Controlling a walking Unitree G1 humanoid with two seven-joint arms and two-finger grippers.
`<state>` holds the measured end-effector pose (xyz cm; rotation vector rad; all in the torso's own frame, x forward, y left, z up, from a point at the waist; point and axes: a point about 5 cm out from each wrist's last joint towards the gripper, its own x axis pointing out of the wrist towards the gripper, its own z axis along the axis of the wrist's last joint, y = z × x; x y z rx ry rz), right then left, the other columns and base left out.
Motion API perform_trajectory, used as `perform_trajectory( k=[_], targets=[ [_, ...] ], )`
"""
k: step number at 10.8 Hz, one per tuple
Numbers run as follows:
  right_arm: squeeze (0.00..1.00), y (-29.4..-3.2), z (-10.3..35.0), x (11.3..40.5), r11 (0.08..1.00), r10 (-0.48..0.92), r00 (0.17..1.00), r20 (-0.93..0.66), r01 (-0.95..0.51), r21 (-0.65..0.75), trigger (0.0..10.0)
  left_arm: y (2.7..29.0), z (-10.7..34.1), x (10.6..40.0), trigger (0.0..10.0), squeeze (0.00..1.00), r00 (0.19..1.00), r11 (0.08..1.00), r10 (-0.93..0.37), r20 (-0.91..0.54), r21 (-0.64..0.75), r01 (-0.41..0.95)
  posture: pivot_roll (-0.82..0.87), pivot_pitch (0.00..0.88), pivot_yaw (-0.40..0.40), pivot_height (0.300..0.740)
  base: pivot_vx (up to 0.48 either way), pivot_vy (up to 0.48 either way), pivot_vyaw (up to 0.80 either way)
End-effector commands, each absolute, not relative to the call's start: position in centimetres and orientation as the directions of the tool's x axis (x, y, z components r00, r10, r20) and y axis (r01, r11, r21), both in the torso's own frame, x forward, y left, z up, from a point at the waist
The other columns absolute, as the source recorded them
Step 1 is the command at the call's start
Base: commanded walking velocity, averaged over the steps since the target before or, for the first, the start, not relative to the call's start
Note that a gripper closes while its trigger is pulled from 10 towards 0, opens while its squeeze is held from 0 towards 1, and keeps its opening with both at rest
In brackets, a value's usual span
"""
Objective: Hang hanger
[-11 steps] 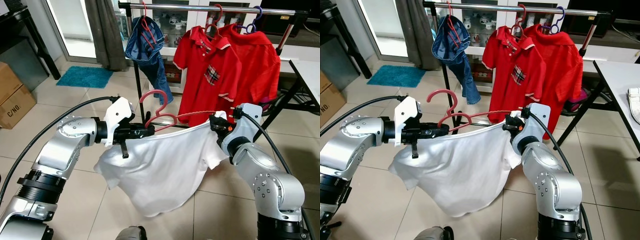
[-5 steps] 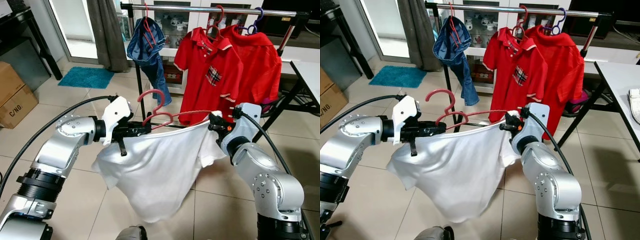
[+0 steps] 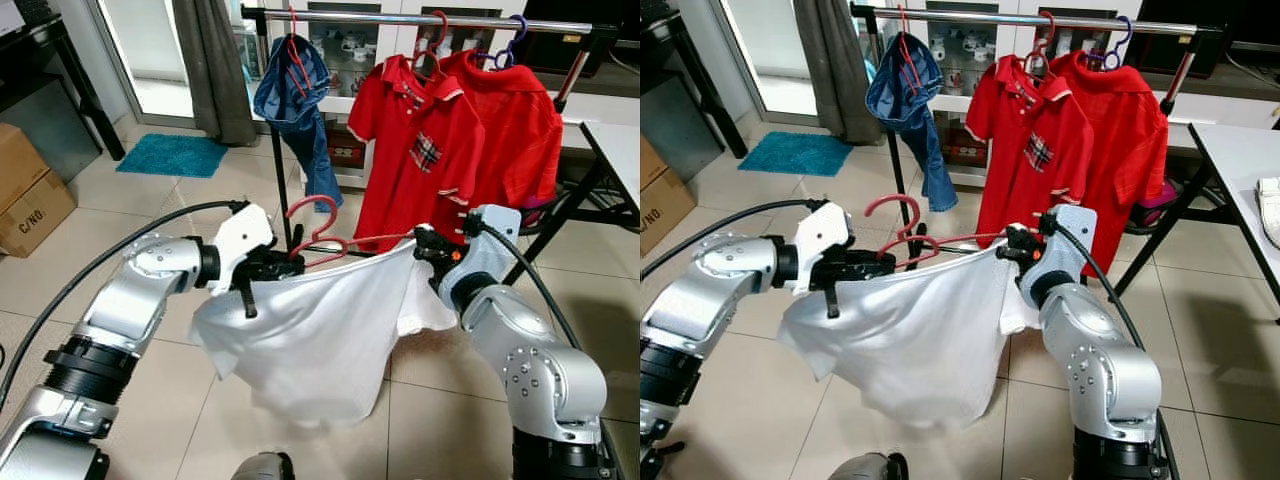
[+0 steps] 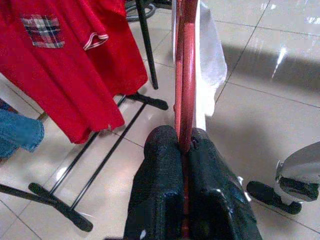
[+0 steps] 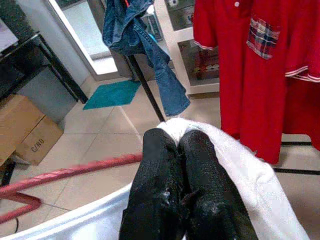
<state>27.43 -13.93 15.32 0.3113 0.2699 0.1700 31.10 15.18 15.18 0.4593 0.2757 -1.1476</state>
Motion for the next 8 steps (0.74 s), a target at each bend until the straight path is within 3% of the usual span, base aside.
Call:
perform_trajectory(
  k=[1, 6, 8],
  targets=[
    [0.00, -13.2, 16.5, 27.4, 0.928, 0.246, 0.950, -0.191, -0.174, 0.329, 0.0, 14.8, 15.4, 31.6, 0.0, 0.00, 0.412, 0.336, -0.794, -0.448, 0.240, 0.910, 0.03, 0.018, 0.059, 0.740, 0.000, 0.000, 0.00],
    [0.00, -12.1, 16.8, 27.0, 0.917, 0.297, 0.936, -0.190, -0.223, 0.332, 0.0, 13.0, 15.0, 32.9, 0.0, 0.00, 0.414, 0.340, -0.802, -0.431, 0.241, 0.909, 0.02, 0.021, 0.075, 0.740, 0.000, 0.000, 0.00],
    [0.00, -11.9, 17.0, 26.9, 0.911, 0.307, 0.935, -0.178, -0.235, 0.337, 0.0, 12.7, 14.9, 32.8, 0.0, 0.00, 0.376, 0.303, -0.817, -0.437, 0.228, 0.925, 0.02, 0.019, 0.082, 0.740, 0.000, 0.000, 0.00]
  ],
)
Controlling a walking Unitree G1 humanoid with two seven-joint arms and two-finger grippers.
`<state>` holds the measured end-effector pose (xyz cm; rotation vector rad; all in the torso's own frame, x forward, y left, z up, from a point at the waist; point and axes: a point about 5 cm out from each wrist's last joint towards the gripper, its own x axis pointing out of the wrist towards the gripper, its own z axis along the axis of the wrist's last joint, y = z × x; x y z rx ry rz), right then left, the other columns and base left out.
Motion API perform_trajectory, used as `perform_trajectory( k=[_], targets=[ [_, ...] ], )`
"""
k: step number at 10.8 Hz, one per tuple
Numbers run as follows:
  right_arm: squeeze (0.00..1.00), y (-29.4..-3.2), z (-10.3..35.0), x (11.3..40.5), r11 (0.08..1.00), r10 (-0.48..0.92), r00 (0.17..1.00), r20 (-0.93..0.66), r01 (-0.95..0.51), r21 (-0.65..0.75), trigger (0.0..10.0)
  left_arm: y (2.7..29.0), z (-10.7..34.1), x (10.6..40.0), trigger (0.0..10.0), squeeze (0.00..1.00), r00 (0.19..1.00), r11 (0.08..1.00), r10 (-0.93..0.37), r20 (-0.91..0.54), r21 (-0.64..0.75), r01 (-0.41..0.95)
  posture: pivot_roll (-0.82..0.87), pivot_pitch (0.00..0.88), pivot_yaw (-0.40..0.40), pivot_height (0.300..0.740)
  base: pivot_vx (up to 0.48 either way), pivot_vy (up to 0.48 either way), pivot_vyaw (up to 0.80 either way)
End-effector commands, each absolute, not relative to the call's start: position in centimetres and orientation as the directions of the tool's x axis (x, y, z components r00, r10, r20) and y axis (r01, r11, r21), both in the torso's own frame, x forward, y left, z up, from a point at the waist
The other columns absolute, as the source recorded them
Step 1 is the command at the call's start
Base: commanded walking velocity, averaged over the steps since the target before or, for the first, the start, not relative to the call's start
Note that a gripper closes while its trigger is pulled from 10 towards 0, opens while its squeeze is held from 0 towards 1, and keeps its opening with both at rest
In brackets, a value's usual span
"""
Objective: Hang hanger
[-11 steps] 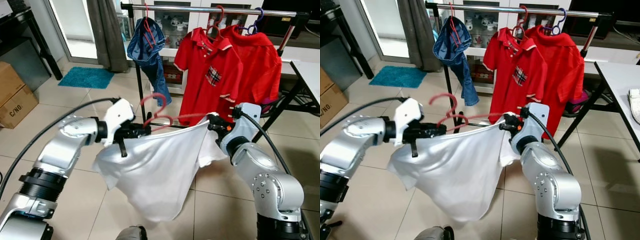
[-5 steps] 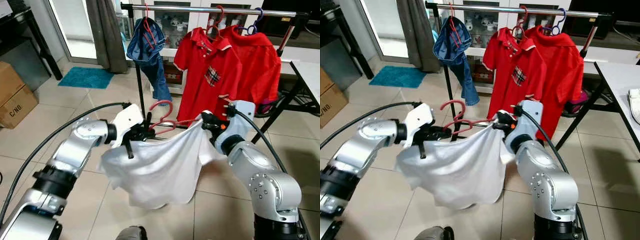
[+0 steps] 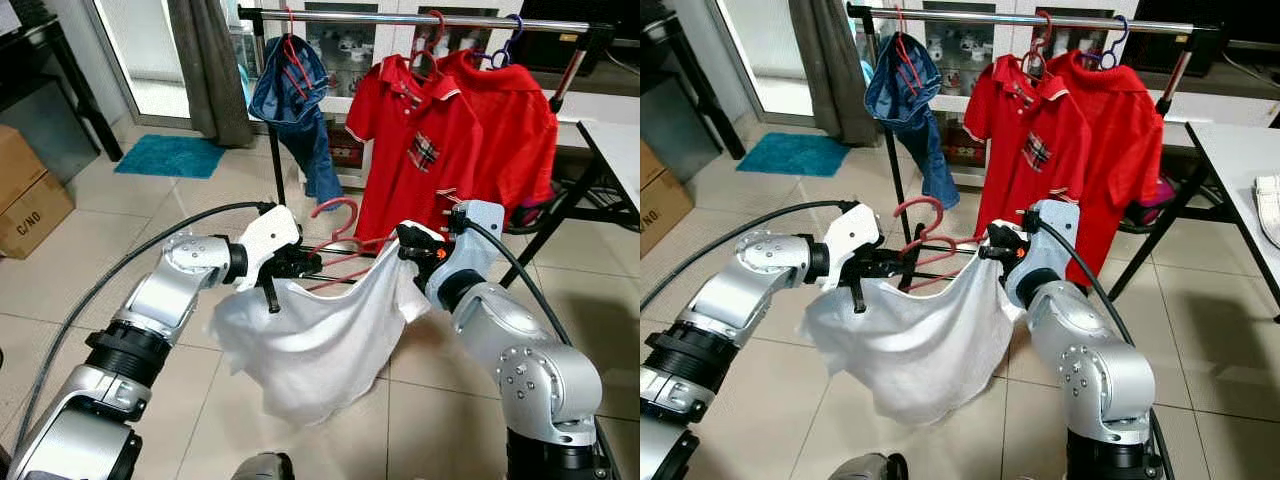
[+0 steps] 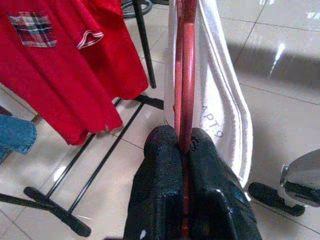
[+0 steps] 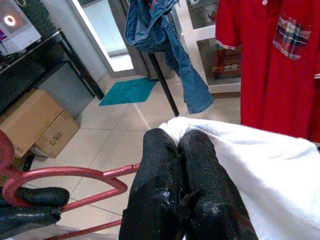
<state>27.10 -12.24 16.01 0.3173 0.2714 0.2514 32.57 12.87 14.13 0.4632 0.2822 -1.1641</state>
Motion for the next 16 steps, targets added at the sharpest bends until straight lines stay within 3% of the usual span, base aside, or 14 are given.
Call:
perform_trajectory(
  k=[1, 5, 6, 7, 8, 13, 14, 16],
  targets=[
    [0.00, -11.8, 17.0, 27.0, 0.911, 0.310, 0.934, -0.177, -0.239, 0.337, 0.0, 12.7, 14.8, 32.9, 0.0, 0.00, 0.373, 0.301, -0.818, -0.438, 0.227, 0.926, 0.03, 0.014, 0.085, 0.740, 0.000, 0.000, 0.00],
    [0.00, -11.9, 17.0, 27.1, 0.912, 0.316, 0.931, -0.181, -0.245, 0.329, 0.0, 12.8, 14.5, 32.0, 0.0, 0.00, 0.333, 0.255, -0.826, -0.455, 0.224, 0.940, 0.03, 0.025, 0.077, 0.740, 0.000, 0.000, 0.00],
    [0.00, -11.9, 16.9, 27.1, 0.915, 0.319, 0.929, -0.185, -0.252, 0.316, 3.0, 12.6, 14.4, 31.7, 0.0, 0.00, 0.319, 0.243, -0.832, -0.454, 0.220, 0.945, 0.03, 0.027, 0.070, 0.740, 0.000, 0.000, 0.00],
    [0.00, -11.9, 16.9, 27.2, 0.918, 0.320, 0.928, -0.189, -0.255, 0.304, 9.0, 12.5, 14.4, 31.6, 0.0, 0.00, 0.315, 0.239, -0.835, -0.450, 0.218, 0.946, 0.03, 0.027, 0.070, 0.740, 0.000, 0.000, 0.00],
    [1.00, -11.8, 16.8, 27.1, 0.911, 0.338, 0.922, -0.190, -0.270, 0.311, 10.0, 12.5, 14.6, 31.4, 0.0, 0.00, 0.308, 0.236, -0.844, -0.439, 0.211, 0.948, 0.03, 0.027, 0.071, 0.740, 0.000, 0.000, 0.00],
    [1.00, -12.0, 17.8, 26.2, 0.865, 0.473, 0.871, -0.133, -0.430, 0.257, 10.0, 14.0, 15.3, 31.8, 0.0, 0.00, 0.335, 0.274, -0.843, -0.420, 0.200, 0.941, 0.03, 0.025, 0.082, 0.740, 0.000, 0.000, 0.00],
    [1.00, -12.8, 18.3, 26.0, 0.847, 0.527, 0.837, -0.146, -0.503, 0.173, 10.0, 14.6, 15.4, 31.8, 0.0, 0.00, 0.331, 0.266, -0.839, -0.431, 0.205, 0.942, 0.03, 0.022, 0.082, 0.740, 0.000, 0.000, 0.00],
    [1.00, -13.5, 20.0, 24.8, 0.696, 0.713, 0.693, -0.106, -0.718, -0.012, 10.0, 15.1, 15.7, 31.5, 0.0, 0.00, 0.288, 0.212, -0.850, -0.440, 0.214, 0.954, 0.03, 0.020, 0.080, 0.740, 0.000, 0.000, 0.00]
  ],
)
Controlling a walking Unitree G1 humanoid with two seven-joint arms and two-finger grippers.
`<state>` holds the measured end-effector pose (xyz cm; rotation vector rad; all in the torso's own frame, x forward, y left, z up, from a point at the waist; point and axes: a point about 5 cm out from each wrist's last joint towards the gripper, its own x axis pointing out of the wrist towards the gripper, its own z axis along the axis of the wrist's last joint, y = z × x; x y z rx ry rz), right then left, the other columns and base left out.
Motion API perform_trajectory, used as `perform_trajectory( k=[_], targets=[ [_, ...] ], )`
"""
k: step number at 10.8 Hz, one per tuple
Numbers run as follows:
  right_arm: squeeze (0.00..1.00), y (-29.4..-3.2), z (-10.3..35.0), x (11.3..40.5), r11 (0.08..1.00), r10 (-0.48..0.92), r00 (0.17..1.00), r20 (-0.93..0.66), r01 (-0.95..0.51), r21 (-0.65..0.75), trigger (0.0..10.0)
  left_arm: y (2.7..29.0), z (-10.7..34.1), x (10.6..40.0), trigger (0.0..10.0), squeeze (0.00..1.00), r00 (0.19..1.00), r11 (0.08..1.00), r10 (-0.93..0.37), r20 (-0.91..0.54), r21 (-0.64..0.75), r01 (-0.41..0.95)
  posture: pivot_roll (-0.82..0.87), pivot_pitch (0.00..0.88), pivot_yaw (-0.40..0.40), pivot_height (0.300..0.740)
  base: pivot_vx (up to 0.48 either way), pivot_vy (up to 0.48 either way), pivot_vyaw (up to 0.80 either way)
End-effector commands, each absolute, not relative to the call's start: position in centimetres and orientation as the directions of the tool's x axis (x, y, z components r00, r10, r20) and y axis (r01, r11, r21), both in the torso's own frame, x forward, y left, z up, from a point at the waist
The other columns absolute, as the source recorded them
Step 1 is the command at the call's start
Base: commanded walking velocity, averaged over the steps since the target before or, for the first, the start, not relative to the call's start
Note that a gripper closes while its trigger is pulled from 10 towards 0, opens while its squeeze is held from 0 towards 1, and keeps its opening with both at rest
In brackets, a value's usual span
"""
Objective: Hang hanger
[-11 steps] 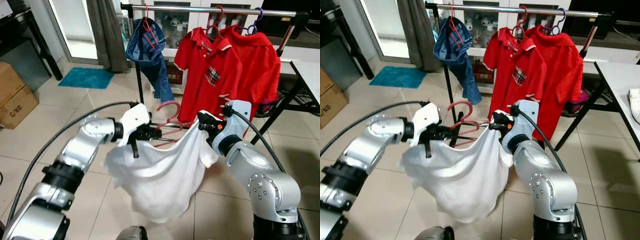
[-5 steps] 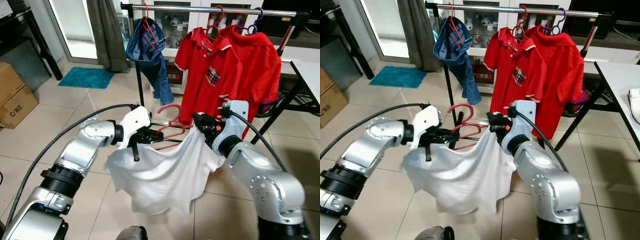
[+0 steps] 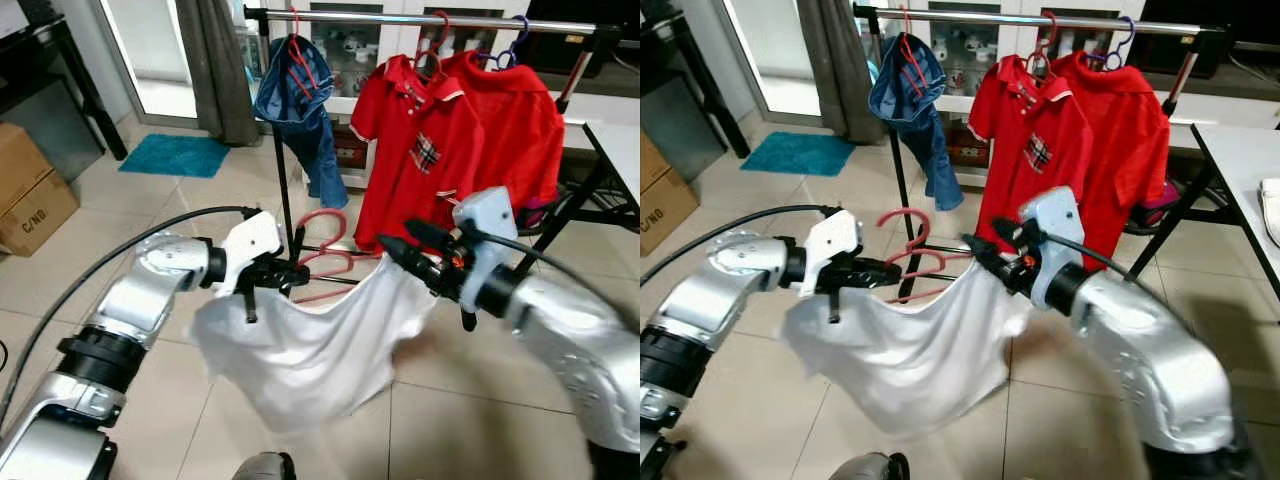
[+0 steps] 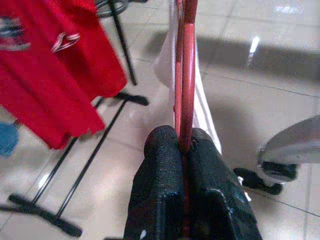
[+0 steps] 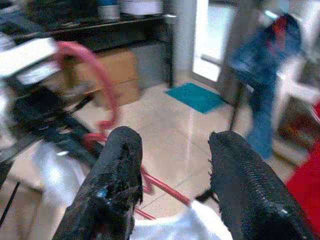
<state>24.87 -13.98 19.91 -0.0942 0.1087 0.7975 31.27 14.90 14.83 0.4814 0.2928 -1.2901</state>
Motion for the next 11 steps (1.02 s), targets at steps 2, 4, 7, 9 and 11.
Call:
perform_trajectory(
  k=[2, 4, 7, 9, 11],
  targets=[
    [0.00, -13.6, 20.3, 24.6, 0.568, 0.784, 0.590, -0.192, -0.807, -0.161, 10.0, 15.0, 16.1, 30.6, 0.0, 0.00, 0.184, 0.103, -0.879, -0.440, 0.202, 0.974, 0.03, 0.012, 0.083, 0.740, 0.000, 0.000, 0.00],
    [0.00, -12.9, 20.1, 24.6, 0.461, 0.834, 0.497, -0.240, -0.867, -0.191, 10.0, 14.6, 16.7, 30.0, 0.0, 0.00, 0.108, 0.017, -0.894, -0.436, 0.207, 0.978, 0.03, 0.010, 0.083, 0.740, 0.000, 0.000, 0.00],
    [0.00, -12.0, 18.4, 24.3, 0.358, 0.848, 0.404, -0.345, -0.914, -0.191, 10.0, 14.4, 17.1, 29.5, 0.0, 0.00, 0.051, -0.064, -0.887, -0.459, 0.232, 0.971, 0.03, 0.007, 0.084, 0.740, 0.000, 0.000, 0.00],
    [0.00, -11.8, 17.6, 24.0, 0.308, 0.852, 0.349, -0.391, -0.937, -0.165, 0.0, 14.4, 17.5, 29.4, 0.0, 0.00, 0.039, -0.072, -0.890, -0.455, 0.224, 0.972, 0.03, 0.002, 0.084, 0.740, 0.000, 0.000, 0.00],
    [0.00, -11.7, 17.5, 23.8, 0.284, 0.859, 0.322, -0.398, -0.947, -0.152, 0.0, 14.6, 17.6, 29.5, 0.0, 0.00, 0.038, -0.073, -0.887, -0.459, 0.222, 0.972, 0.03, 0.000, 0.085, 0.740, 0.000, 0.000, 0.00]
  ],
)
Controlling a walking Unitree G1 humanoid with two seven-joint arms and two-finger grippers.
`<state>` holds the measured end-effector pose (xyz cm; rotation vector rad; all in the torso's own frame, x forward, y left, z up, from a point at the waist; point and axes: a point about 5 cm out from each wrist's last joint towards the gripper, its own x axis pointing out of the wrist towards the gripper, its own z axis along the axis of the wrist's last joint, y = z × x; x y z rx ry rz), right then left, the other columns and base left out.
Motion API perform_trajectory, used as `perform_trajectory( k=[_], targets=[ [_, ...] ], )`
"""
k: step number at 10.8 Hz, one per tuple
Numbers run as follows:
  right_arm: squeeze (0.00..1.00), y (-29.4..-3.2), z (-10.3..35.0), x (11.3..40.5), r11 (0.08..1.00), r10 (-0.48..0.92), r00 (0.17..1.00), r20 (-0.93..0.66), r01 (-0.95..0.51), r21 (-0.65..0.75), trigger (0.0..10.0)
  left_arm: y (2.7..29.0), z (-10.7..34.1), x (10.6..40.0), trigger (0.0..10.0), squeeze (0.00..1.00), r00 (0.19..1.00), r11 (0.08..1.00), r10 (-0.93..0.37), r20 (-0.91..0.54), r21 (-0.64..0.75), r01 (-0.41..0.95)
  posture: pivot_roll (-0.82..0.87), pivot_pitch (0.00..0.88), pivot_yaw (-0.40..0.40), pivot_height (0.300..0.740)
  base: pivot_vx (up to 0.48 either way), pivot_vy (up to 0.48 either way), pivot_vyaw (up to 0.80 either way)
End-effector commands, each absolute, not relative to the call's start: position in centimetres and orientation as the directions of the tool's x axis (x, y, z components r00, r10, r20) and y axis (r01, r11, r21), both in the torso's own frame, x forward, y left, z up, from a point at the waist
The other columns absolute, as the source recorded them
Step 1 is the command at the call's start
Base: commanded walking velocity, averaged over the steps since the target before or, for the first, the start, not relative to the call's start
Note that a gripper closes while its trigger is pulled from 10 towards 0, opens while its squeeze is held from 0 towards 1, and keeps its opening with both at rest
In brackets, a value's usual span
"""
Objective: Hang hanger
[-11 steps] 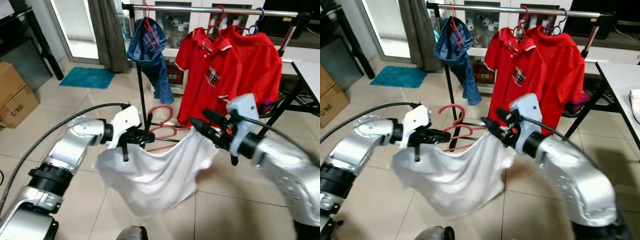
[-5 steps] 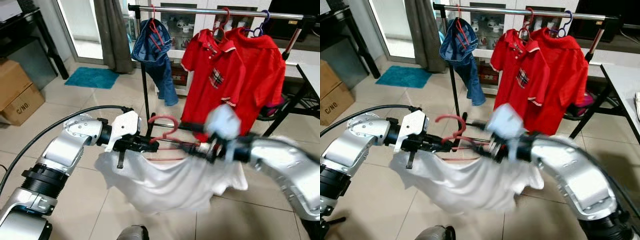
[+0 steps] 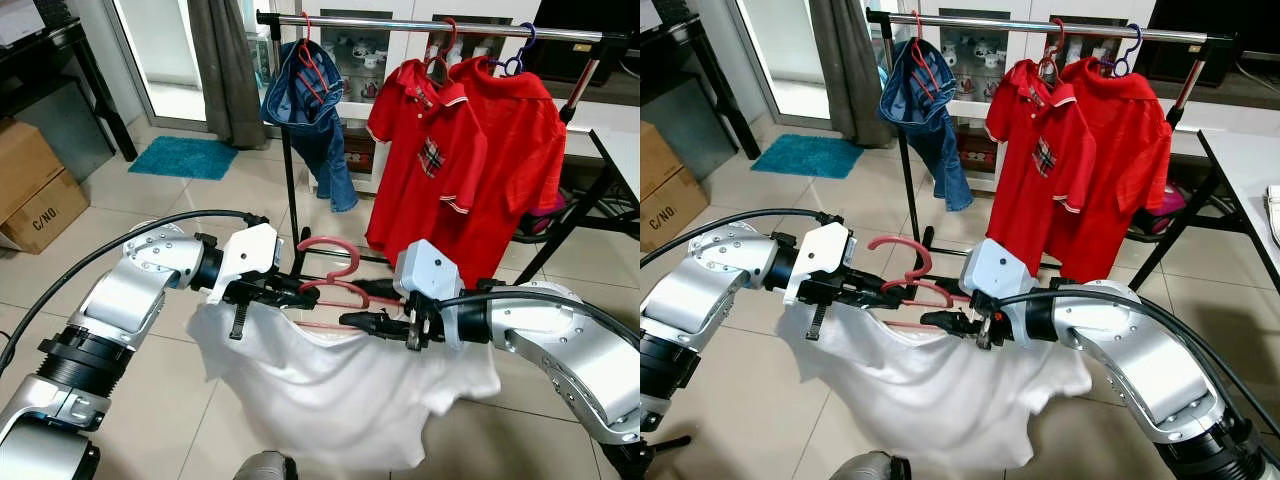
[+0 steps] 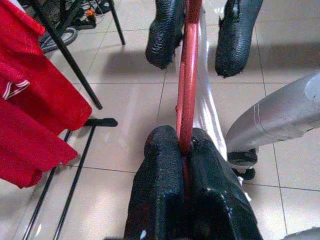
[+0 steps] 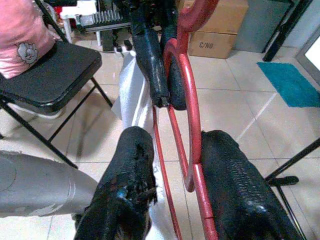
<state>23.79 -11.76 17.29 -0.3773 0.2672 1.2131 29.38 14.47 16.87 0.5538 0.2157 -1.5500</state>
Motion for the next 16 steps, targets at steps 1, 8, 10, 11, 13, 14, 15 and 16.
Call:
perform_trajectory(
  k=[1, 8, 10, 11, 13, 14, 15, 16],
  targets=[
    [0.00, -11.7, 17.4, 23.7, 0.274, 0.862, 0.312, -0.401, -0.950, -0.149, 0.0, 14.7, 17.6, 29.5, 0.0, 0.00, 0.039, -0.069, -0.888, -0.458, 0.217, 0.974, 0.04, 0.000, 0.084, 0.740, 0.000, 0.000, 0.00],
    [0.00, -11.7, 17.2, 23.3, 0.246, 0.874, 0.273, -0.402, -0.962, -0.118, 0.0, 15.0, 17.6, 29.5, 0.0, 0.00, 0.041, -0.052, -0.894, -0.446, 0.194, 0.980, 0.04, 0.000, 0.084, 0.740, 0.000, 0.000, 0.00],
    [0.00, -12.0, 17.3, 23.4, 0.255, 0.870, 0.280, -0.405, -0.960, -0.116, 0.0, 15.2, 18.0, 30.1, 10.0, 0.00, 0.087, 0.014, -0.909, -0.407, 0.179, 0.984, 0.04, 0.000, 0.085, 0.740, 0.000, 0.000, 0.00],
    [0.00, -12.3, 17.2, 23.5, 0.269, 0.864, 0.293, -0.410, -0.956, -0.115, 0.0, 15.4, 18.4, 30.2, 10.0, 0.78, 0.084, 0.021, -0.921, -0.380, 0.168, 0.986, 0.04, 0.000, 0.085, 0.740, 0.000, 0.000, 0.00],
    [0.00, -12.7, 16.8, 23.5, 0.291, 0.855, 0.308, -0.416, -0.951, -0.106, 0.0, 16.2, 19.0, 30.0, 10.0, 1.00, 0.068, 0.024, -0.935, -0.348, 0.131, 0.991, 0.04, 0.000, 0.085, 0.740, 0.000, 0.000, 0.00],
    [0.00, -12.9, 16.5, 23.4, 0.297, 0.855, 0.308, -0.417, -0.950, -0.091, 0.0, 16.6, 19.7, 29.8, 10.0, 1.00, 0.061, 0.024, -0.947, -0.316, 0.121, 0.992, 0.05, 0.000, 0.080, 0.740, 0.000, 0.000, 0.00],
    [0.00, -13.0, 16.2, 23.2, 0.300, 0.854, 0.305, -0.422, -0.950, -0.080, 0.0, 16.7, 20.1, 29.5, 10.0, 1.00, 0.041, 0.011, -0.955, -0.293, 0.103, 0.995, 0.05, 0.000, 0.081, 0.740, 0.000, 0.000, 0.00],
    [0.00, -13.2, 15.8, 23.3, 0.321, 0.842, 0.318, -0.436, -0.945, -0.069, 0.0, 17.0, 20.6, 29.2, 10.0, 1.00, 0.024, 0.001, -0.961, -0.275, 0.084, 0.996, 0.05, 0.000, 0.081, 0.740, 0.000, 0.000, 0.00]
  ],
)
